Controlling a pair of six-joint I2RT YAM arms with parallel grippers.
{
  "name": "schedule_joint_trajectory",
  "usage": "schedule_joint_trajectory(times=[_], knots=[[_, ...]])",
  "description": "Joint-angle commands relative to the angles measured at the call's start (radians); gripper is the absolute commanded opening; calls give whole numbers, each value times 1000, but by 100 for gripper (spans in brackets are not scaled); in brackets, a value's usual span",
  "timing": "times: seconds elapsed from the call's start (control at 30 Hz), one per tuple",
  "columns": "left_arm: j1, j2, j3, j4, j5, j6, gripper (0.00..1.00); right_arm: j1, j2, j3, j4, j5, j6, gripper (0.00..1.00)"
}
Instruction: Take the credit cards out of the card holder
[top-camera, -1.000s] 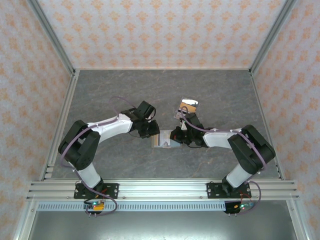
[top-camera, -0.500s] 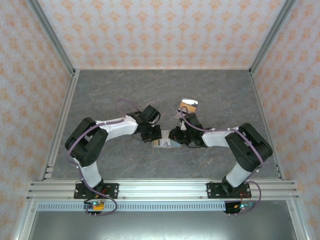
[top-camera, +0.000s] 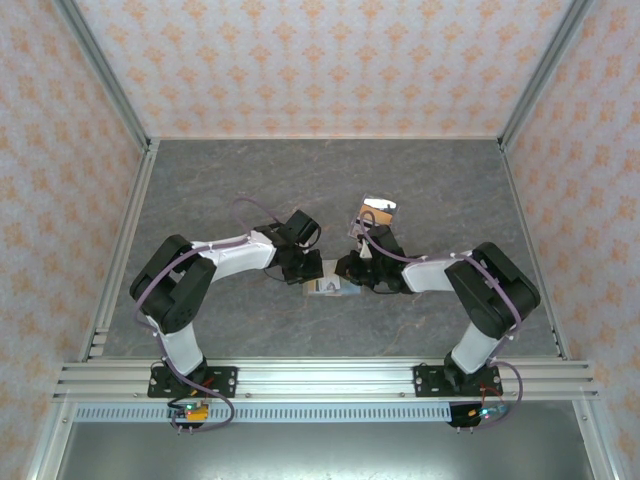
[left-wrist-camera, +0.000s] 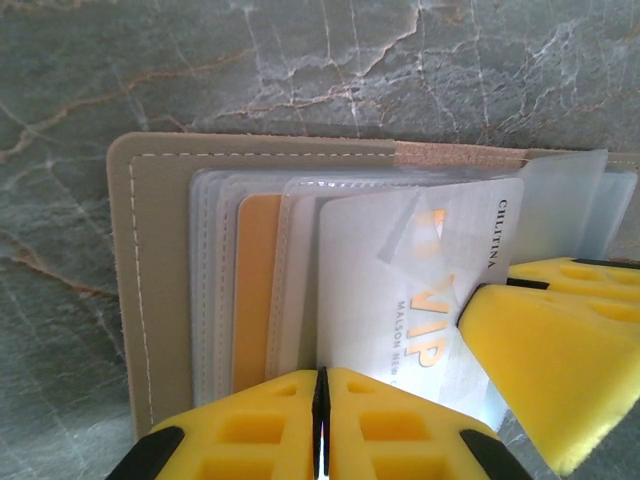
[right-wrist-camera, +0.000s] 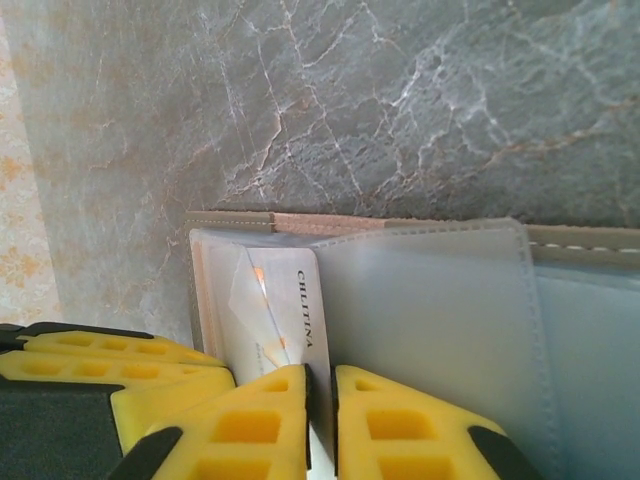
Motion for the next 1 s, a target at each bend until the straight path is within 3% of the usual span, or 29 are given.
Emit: schedule_joint_trajectory(times=[0.0, 0.27, 0.47, 0.63, 0.8, 0.97], knots=[[9, 17, -7, -53, -63, 11, 12, -4, -36, 5, -92, 77, -42, 8], [24, -48, 14, -98, -93, 9, 32, -4, -231, 61, -445, 335, -210, 3], [29, -130, 92, -177, -161, 48, 49, -5, -443, 124, -552, 440, -367, 3], [68, -199, 115, -243, -247, 88, 65, -28, -485, 260, -652, 540, -522, 3], [140, -268, 93, -278, -309, 142, 80, -105, -444, 368, -654, 535, -680, 0], [220, -349, 59, -297, -304, 233, 91, -190, -331, 479, -662, 383, -901, 0]])
